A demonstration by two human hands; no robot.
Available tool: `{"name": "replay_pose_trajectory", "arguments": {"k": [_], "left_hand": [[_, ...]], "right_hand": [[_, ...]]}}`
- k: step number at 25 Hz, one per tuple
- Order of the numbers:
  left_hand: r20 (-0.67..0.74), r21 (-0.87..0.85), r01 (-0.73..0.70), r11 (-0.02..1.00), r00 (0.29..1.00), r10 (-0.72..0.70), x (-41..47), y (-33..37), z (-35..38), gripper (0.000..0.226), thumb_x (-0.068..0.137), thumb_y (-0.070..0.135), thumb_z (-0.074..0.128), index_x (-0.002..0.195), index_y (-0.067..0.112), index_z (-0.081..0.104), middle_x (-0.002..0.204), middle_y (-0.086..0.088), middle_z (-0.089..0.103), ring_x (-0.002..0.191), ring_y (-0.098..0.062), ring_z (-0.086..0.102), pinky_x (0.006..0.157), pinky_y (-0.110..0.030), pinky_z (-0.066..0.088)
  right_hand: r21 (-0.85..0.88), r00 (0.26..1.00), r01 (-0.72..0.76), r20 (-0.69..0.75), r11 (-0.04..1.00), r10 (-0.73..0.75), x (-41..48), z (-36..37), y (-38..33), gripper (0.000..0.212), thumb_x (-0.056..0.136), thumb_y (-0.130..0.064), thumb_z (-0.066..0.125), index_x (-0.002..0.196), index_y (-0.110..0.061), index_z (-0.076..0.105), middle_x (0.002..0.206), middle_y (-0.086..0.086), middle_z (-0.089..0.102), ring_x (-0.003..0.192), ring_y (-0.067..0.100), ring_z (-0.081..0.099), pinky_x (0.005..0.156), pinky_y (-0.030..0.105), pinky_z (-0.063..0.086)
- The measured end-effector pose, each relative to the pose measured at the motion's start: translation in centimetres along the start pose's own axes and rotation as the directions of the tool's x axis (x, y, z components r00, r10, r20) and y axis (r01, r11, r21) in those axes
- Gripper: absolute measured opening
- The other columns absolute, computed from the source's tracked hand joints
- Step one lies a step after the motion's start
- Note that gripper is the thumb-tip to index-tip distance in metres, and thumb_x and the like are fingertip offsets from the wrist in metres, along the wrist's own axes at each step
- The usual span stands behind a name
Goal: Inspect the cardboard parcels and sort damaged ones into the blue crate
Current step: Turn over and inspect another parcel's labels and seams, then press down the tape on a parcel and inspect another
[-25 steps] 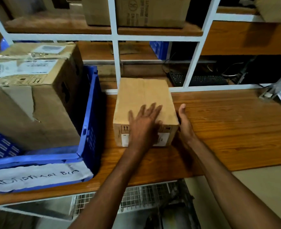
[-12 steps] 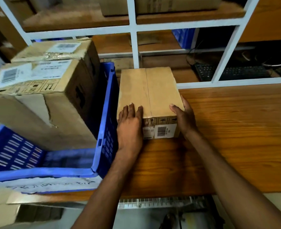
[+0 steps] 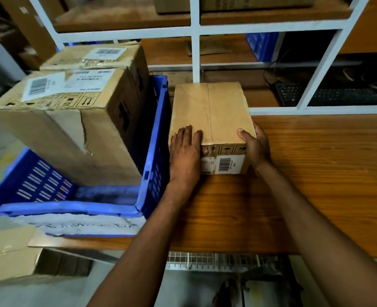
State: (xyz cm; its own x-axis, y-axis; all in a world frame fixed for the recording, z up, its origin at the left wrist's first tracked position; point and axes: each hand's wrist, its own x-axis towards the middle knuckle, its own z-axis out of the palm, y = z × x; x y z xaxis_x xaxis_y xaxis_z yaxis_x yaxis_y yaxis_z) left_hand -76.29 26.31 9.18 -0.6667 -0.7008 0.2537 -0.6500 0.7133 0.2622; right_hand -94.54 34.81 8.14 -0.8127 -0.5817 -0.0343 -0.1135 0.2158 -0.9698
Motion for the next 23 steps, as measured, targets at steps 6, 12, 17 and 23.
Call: {"name": "replay_pose_trajectory", "arguments": {"k": [6,12,17,23], "left_hand": [[-0.103,-0.387,-0.051,0.921,0.995,0.012,-5.2,2.3,-5.4,0.06,0.103,0.022,0.061,0.157,0.024,0.037,0.17,-0.003,0.025,0.157,-0.02,0.019,0.127,-0.04,0.02],[-0.399,-0.626,-0.21,0.751,0.914,-0.077,-16.6,-1.7,-14.6,0.029,0.105,0.024,0.061,0.133,0.019,0.063,0.127,0.007,0.07,0.115,-0.006,0.067,0.096,-0.033,0.056],[-0.408,-0.611,-0.05,0.79,0.876,-0.26,-27.9,-12.0,-18.4,0.021,0.104,0.032,0.064,0.123,0.026,0.067,0.117,0.013,0.073,0.112,-0.006,0.068,0.094,-0.043,0.056],[-0.314,-0.504,0.253,0.826,0.837,-0.448,-38.8,-25.2,-21.7,0.022,0.1,0.043,0.064,0.119,0.034,0.064,0.116,0.019,0.073,0.111,-0.007,0.069,0.087,-0.04,0.058]], "right_hand": [[-0.254,0.953,0.008,-0.29,0.967,-0.084,-8.8,-1.4,-1.8,0.056,0.098,-0.051,0.061,0.145,-0.025,0.048,0.157,0.004,0.037,0.129,0.023,0.049,0.086,0.032,0.046],[-0.019,0.904,0.347,-0.261,0.938,-0.339,-22.2,1.7,-6.5,0.028,0.093,-0.027,0.072,0.119,-0.032,0.062,0.121,-0.015,0.066,0.109,0.002,0.065,0.088,0.034,0.06],[0.047,0.842,0.534,-0.123,0.844,-0.525,-34.4,9.7,-11.0,0.015,0.094,-0.015,0.072,0.108,-0.017,0.07,0.099,-0.014,0.072,0.092,0.002,0.07,0.08,0.02,0.055],[0.055,0.755,0.573,0.354,0.818,-0.552,-43.9,22.0,-11.1,0.006,0.093,-0.015,0.073,0.1,-0.015,0.072,0.09,-0.009,0.074,0.081,0.007,0.069,0.074,0.021,0.056]]}}
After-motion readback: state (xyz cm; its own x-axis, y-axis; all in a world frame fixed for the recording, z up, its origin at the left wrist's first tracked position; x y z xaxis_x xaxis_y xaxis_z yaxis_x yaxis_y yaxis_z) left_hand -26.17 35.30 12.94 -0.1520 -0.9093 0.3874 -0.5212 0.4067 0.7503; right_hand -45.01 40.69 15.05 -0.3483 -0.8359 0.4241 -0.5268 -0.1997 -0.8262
